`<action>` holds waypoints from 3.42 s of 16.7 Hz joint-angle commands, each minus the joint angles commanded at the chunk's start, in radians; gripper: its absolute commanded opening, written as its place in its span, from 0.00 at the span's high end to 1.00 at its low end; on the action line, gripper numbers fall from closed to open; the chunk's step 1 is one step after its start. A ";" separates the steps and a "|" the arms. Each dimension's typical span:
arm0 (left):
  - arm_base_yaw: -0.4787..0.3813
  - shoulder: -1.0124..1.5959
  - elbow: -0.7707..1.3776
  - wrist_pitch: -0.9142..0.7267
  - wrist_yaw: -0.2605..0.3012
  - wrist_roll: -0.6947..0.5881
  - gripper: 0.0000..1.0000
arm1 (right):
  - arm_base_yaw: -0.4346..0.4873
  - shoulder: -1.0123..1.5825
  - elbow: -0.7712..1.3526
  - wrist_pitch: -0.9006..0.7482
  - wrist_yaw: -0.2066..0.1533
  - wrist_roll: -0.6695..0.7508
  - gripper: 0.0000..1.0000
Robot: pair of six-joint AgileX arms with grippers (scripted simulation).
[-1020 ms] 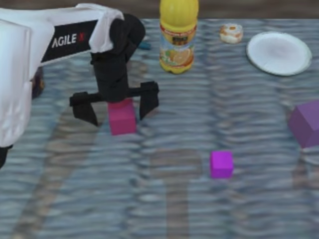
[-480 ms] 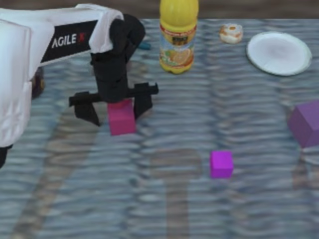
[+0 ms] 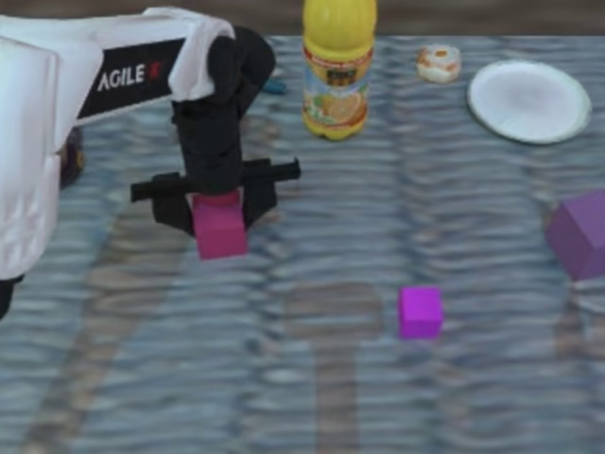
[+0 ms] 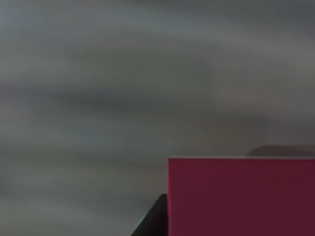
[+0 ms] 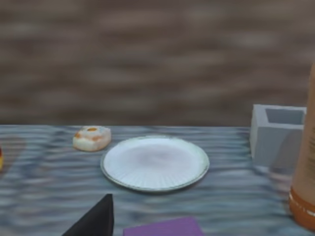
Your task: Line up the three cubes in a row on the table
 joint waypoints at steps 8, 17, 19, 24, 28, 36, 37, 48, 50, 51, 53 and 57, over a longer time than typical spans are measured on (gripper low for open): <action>0.003 -0.022 0.002 -0.011 -0.009 0.008 1.00 | 0.000 0.000 0.000 0.000 0.000 0.000 0.00; 0.021 -0.078 0.181 -0.247 -0.010 0.005 1.00 | 0.000 0.000 0.000 0.000 0.000 0.000 0.00; 0.022 -0.080 0.184 -0.251 -0.010 0.006 1.00 | 0.000 0.000 0.000 0.000 0.000 0.000 0.00; -0.021 -0.078 0.187 -0.255 -0.012 -0.016 1.00 | 0.000 0.000 0.000 0.000 0.000 0.000 0.00; -0.162 -0.090 0.197 -0.280 -0.015 -0.102 1.00 | 0.000 0.000 0.000 0.000 0.000 0.000 0.00; -0.357 -0.115 0.203 -0.307 -0.014 -0.209 1.00 | 0.000 0.000 0.000 0.000 0.000 0.000 0.00; -0.357 -0.115 0.203 -0.307 -0.014 -0.209 1.00 | 0.000 0.000 0.000 0.000 0.000 0.000 0.00; -0.360 -0.085 -0.024 -0.049 -0.014 -0.212 1.00 | 0.000 0.000 0.000 0.000 0.000 0.000 0.00; -0.360 -0.085 -0.025 -0.049 -0.014 -0.212 1.00 | 0.000 0.000 0.000 0.000 0.000 0.000 0.00; -0.360 -0.085 -0.025 -0.049 -0.014 -0.212 1.00 | 0.000 0.000 0.000 0.000 0.000 0.000 0.00; -0.360 -0.085 -0.025 -0.049 -0.014 -0.212 0.85 | 0.000 0.000 0.000 0.000 0.000 0.000 0.00; -0.360 -0.085 -0.025 -0.049 -0.014 -0.212 0.55 | 0.000 0.000 0.000 0.000 0.000 0.000 0.00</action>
